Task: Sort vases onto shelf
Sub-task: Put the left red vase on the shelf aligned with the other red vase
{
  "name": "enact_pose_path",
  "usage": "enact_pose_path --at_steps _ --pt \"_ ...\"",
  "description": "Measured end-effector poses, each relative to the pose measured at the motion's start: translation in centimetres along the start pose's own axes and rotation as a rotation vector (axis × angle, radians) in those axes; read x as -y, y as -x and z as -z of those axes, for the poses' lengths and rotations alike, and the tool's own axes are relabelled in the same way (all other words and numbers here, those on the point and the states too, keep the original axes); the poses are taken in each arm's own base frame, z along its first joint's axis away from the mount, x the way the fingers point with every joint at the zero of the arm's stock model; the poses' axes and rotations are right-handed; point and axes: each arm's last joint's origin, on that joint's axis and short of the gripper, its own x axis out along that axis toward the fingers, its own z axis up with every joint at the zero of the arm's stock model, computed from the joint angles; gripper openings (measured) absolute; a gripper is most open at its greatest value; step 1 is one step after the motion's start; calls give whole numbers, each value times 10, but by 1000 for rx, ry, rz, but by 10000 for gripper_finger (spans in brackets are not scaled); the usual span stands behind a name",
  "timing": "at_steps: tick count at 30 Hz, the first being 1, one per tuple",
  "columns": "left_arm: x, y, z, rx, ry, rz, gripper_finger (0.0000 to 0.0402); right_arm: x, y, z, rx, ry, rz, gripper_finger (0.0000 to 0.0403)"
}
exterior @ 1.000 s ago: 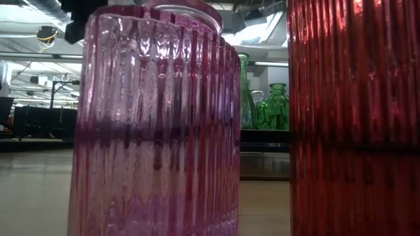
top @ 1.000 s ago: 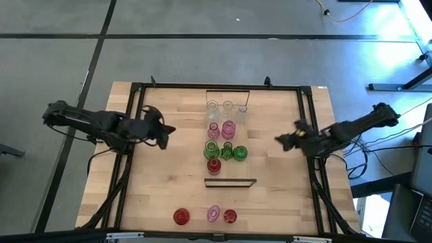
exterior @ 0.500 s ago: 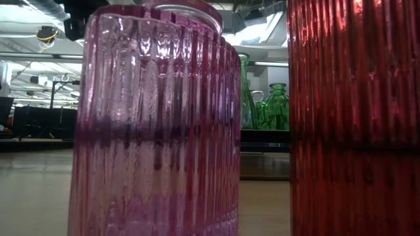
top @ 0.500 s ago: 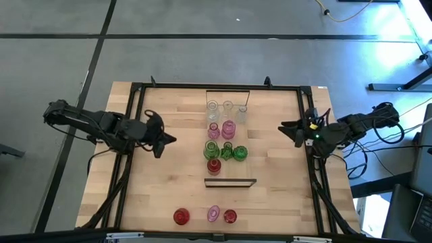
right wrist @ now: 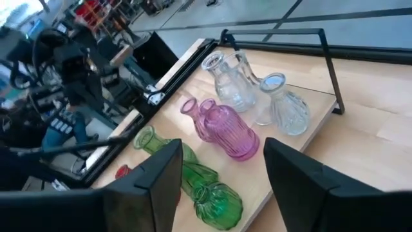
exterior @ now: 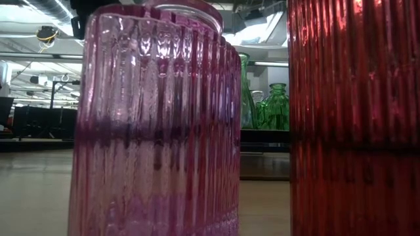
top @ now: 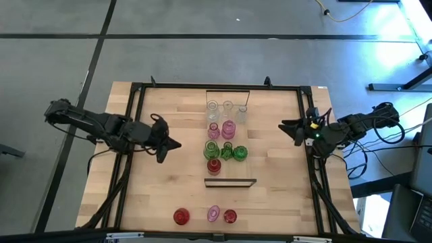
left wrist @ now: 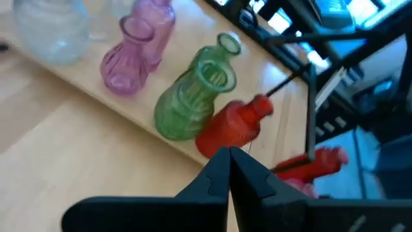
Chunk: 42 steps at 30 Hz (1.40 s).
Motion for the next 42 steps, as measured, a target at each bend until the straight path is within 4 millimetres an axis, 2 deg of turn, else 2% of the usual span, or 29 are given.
enact_pose_path --at_steps 5,8,11,17,21,26,31,37,42 --pt "-2 -1 -3 10 76 -8 2 0 -1 0 19 -71 16 207" --pt "-3 -3 -2 15 72 -38 26 -2 -4 3 13 -55 36 215" --pt "-5 -7 -1 23 71 -77 76 -4 -10 7 23 -57 71 250" --pt "-8 -15 -1 86 81 -190 210 -10 -21 14 25 -76 119 356" --pt "-11 -17 2 88 205 -244 257 -13 -28 20 8 -92 141 394" --pt "-11 -17 6 59 288 -237 268 -16 -33 25 -32 -87 137 387" --pt "-6 -18 9 -85 376 -120 263 -22 -34 24 -66 -105 77 372" --pt "38 -15 26 -206 347 209 251 -27 -34 25 -149 -51 -7 366" --pt "71 -14 59 -336 387 329 240 -31 -34 24 -174 -58 -55 366"
